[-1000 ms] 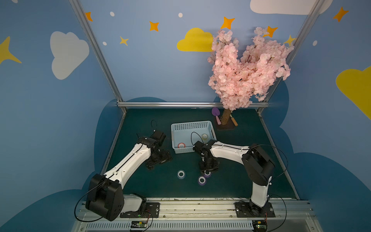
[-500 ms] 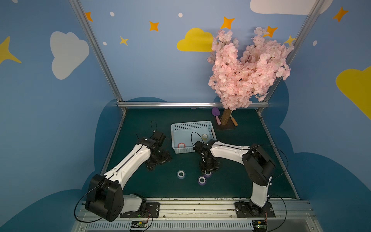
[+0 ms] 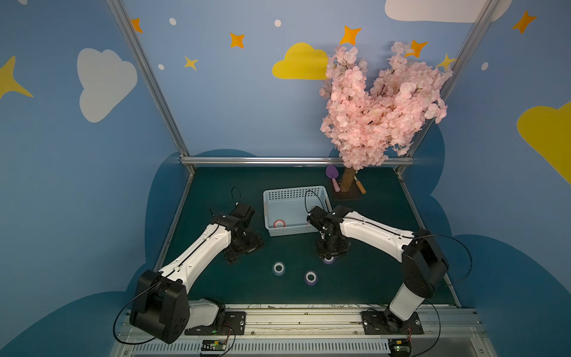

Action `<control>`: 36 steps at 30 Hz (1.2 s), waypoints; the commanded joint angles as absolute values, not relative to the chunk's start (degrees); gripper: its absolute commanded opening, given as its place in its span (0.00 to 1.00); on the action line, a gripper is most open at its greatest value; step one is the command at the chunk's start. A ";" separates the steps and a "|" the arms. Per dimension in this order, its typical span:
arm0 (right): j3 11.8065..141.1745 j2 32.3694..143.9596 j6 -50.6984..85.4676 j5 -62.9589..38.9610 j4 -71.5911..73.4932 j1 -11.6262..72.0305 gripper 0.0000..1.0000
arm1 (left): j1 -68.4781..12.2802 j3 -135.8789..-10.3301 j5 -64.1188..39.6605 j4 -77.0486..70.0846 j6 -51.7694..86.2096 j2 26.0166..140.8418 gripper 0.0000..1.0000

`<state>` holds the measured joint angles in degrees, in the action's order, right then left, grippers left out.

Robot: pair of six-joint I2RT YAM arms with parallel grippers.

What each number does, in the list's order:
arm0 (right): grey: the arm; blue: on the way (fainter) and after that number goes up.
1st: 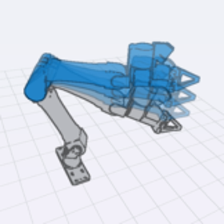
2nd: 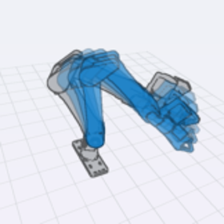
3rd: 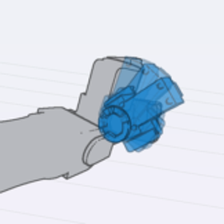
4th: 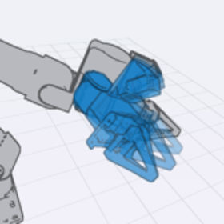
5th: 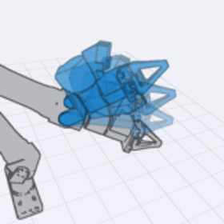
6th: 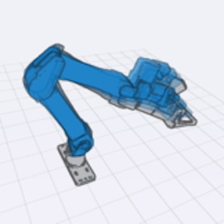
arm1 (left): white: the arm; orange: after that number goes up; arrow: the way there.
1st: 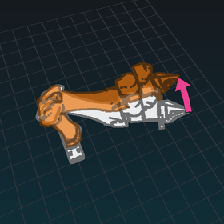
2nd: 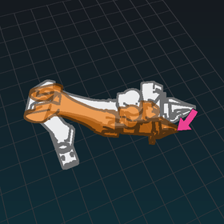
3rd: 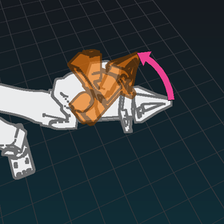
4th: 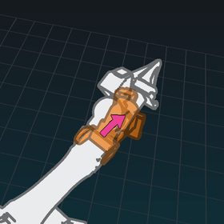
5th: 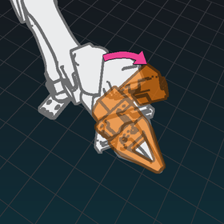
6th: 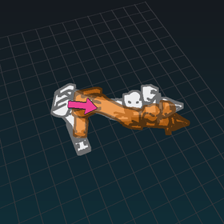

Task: Put the transparent tape into the storage box
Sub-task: Pick up the tape at the center of the board, then place the tape in the storage box.

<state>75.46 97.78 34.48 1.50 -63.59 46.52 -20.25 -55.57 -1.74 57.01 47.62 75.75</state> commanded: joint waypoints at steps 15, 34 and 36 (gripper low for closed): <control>100.27 104.35 26.85 2.75 -71.94 42.71 0.54 | -19.73 -55.03 -2.02 56.69 47.84 75.48 1.00; 127.14 129.59 22.94 -1.09 -71.95 41.77 0.54 | -18.98 -56.07 -5.25 56.58 41.26 76.38 1.00; 128.76 131.75 22.91 -1.64 -71.91 41.49 0.54 | -18.93 -56.01 -5.27 56.83 40.53 76.14 1.00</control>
<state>126.41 129.78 23.57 -0.47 -70.59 42.09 -19.22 -55.59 -4.36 56.29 42.89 76.23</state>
